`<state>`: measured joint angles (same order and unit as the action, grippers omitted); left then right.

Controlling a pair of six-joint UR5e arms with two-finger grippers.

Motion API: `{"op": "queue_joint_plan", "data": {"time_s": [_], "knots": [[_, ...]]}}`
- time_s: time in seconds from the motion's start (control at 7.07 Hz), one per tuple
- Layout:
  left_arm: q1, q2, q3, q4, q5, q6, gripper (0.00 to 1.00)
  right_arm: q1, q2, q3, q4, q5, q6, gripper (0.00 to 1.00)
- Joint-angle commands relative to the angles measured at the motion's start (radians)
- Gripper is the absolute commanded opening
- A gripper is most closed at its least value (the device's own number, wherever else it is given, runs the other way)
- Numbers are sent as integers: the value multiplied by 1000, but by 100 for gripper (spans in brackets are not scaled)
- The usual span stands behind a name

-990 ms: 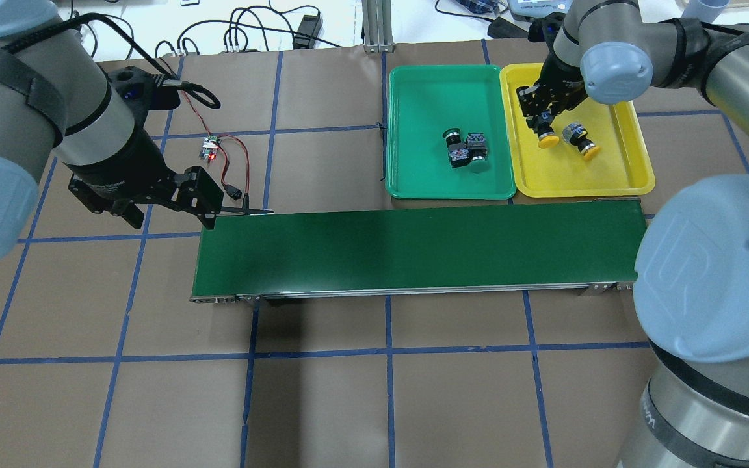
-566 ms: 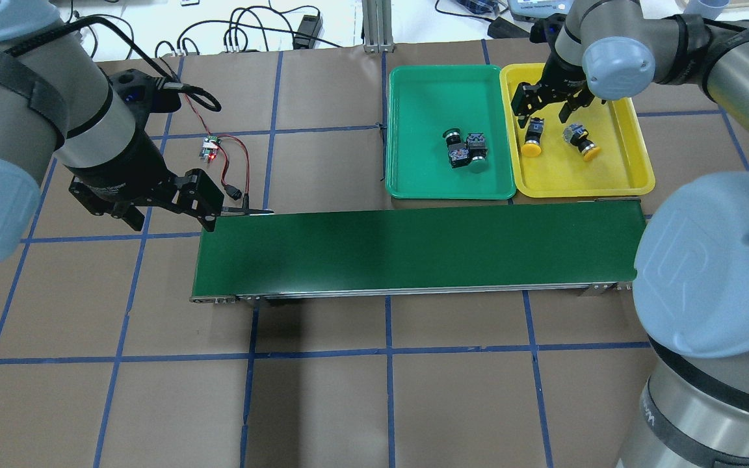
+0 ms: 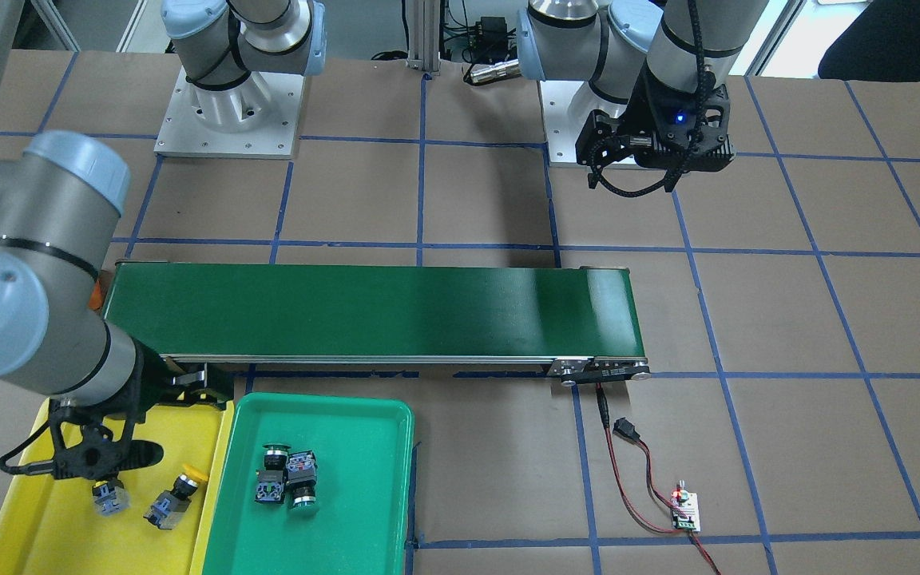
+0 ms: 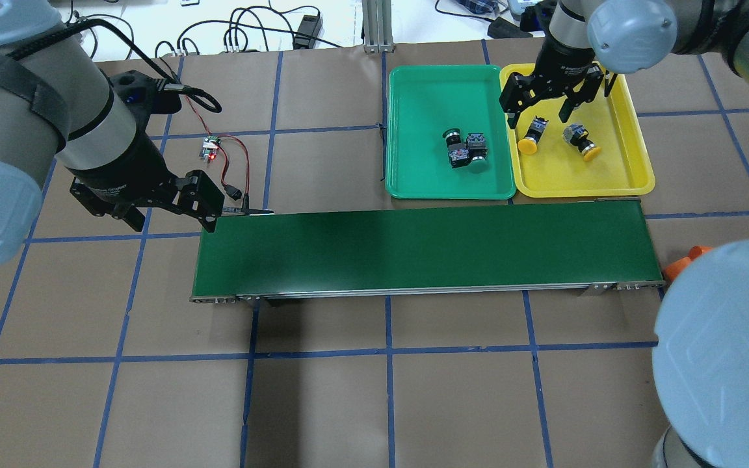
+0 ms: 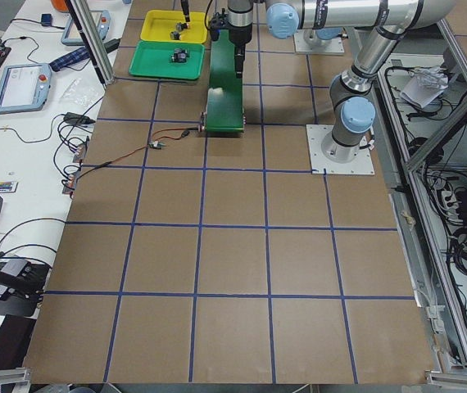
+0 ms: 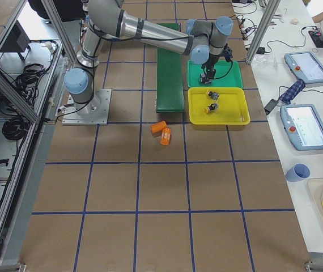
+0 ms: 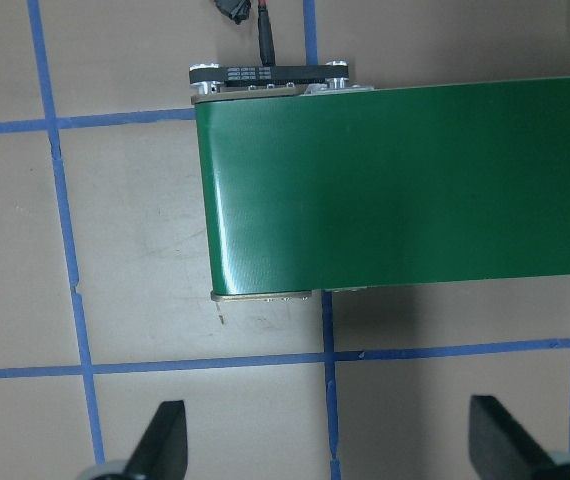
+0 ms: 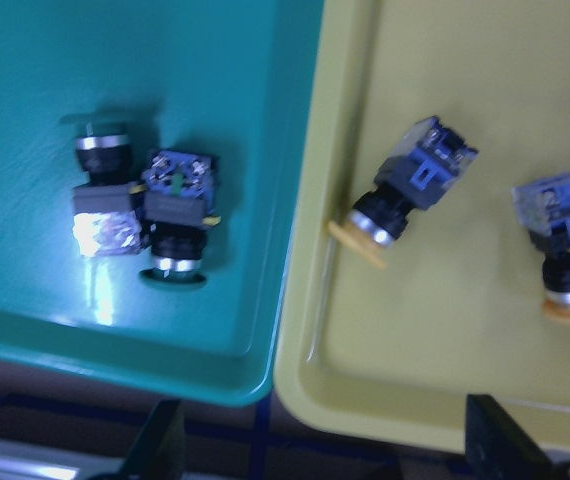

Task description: Sort buttons by color to trays

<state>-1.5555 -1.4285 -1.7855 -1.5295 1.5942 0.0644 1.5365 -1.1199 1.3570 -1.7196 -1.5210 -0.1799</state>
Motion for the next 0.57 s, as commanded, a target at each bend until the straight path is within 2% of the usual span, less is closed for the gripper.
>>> {"op": "queue_joint_plan", "data": {"time_s": [0.0, 0.14, 0.42], "knots": [[0, 3, -8, 0, 1, 0, 100, 72, -108, 1, 99, -7, 119, 100], [0, 3, -8, 3, 1, 0, 100, 88, -154, 1, 142, -4, 158, 100], [0, 3, -8, 5, 1, 2, 100, 94, -218, 5, 138, 8, 152, 100]]}}
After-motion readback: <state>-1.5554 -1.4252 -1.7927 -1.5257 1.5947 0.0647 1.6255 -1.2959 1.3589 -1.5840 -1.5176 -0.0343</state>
